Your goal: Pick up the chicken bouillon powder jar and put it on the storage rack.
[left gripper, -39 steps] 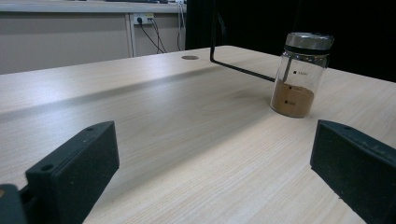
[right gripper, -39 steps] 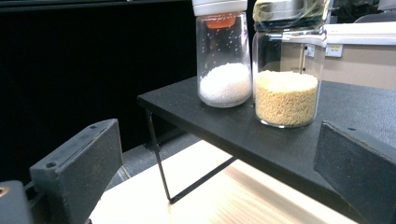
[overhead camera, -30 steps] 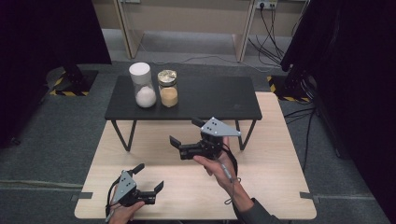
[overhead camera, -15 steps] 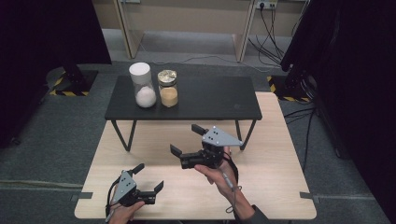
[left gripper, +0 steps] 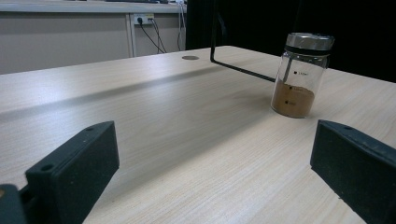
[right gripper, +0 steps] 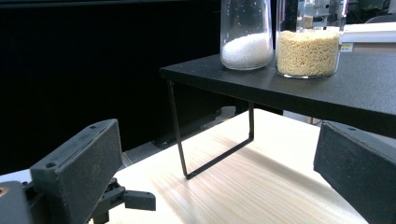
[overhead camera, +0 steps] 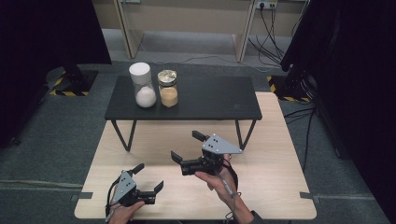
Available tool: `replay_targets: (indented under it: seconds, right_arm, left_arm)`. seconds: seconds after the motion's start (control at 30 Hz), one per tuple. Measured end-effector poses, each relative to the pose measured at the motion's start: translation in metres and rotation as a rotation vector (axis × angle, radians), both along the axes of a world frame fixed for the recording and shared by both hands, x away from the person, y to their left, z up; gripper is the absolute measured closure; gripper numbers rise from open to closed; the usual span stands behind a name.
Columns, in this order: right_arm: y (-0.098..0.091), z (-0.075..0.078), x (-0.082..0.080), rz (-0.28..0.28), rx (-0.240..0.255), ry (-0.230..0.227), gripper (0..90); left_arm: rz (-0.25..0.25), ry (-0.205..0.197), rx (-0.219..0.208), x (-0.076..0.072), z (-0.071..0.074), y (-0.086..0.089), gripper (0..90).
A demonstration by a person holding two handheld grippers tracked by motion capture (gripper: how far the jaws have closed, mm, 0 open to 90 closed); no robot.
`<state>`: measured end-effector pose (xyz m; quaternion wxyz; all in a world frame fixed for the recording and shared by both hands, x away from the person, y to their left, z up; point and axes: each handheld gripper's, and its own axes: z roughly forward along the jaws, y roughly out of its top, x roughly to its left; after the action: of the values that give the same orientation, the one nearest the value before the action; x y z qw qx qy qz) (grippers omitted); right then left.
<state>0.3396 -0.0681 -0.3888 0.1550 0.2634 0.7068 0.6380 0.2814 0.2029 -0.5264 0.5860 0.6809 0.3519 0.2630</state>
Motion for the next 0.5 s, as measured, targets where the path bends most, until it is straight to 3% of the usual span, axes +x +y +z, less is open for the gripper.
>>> replay_targets:
  seconds: [0.5]
  right_arm:
    - [0.002, -0.021, -0.009, 0.003, -0.032, -0.005, 1.5]
  left_arm:
    - [-0.001, -0.001, -0.001, 0.0, 0.0, 0.0, 0.5]
